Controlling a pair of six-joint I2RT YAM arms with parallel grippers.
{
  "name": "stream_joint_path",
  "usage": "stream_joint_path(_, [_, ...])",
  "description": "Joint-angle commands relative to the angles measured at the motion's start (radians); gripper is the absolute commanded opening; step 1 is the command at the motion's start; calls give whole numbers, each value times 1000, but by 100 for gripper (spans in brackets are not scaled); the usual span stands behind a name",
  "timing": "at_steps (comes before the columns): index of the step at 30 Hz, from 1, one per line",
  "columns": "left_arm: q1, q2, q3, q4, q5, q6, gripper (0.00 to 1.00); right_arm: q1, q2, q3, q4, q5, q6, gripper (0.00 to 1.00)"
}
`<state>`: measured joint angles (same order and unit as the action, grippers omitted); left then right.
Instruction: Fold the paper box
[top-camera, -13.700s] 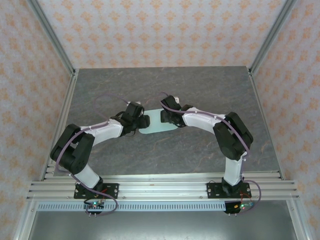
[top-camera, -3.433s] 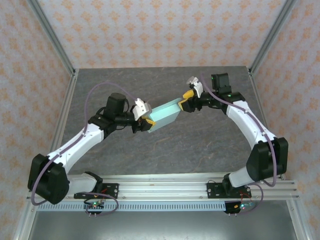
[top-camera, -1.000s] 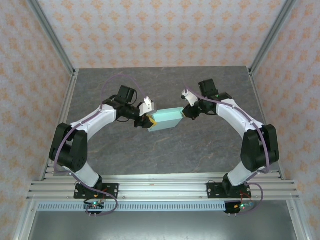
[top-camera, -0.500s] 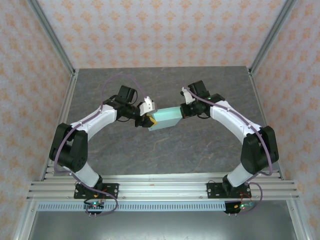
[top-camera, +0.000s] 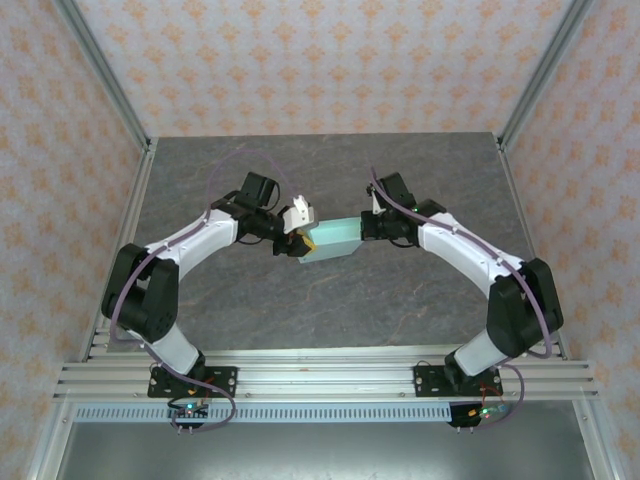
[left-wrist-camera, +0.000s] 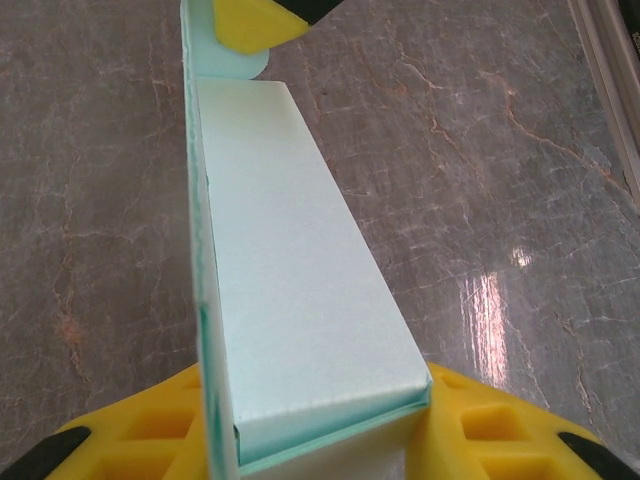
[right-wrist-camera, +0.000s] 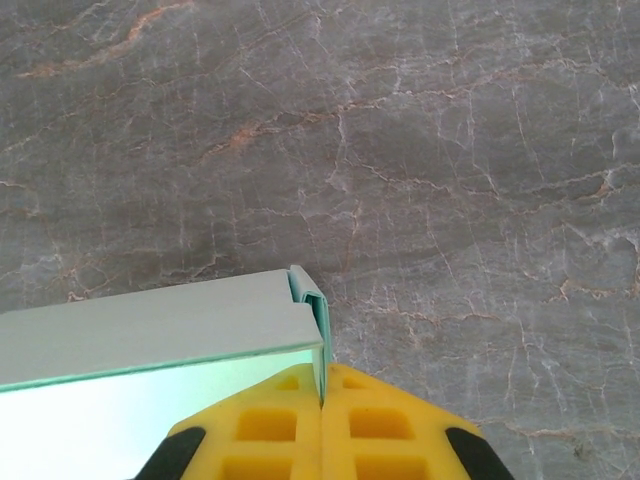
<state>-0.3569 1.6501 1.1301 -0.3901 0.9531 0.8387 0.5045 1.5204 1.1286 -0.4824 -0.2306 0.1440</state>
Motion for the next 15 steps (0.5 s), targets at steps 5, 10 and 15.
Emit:
stream_joint_path(5, [-1,37,40,-13,-102,-22,28,18,-80,-101,138,-13,84,0])
stream_joint_path(10, [-1,56,53,-37,-128,-21,29,21,-112,-155,177,24,108,0])
stream_joint_path(15, [-4,79,71,-67,-160,-12,31,48,-141,-196,219,82,129,0])
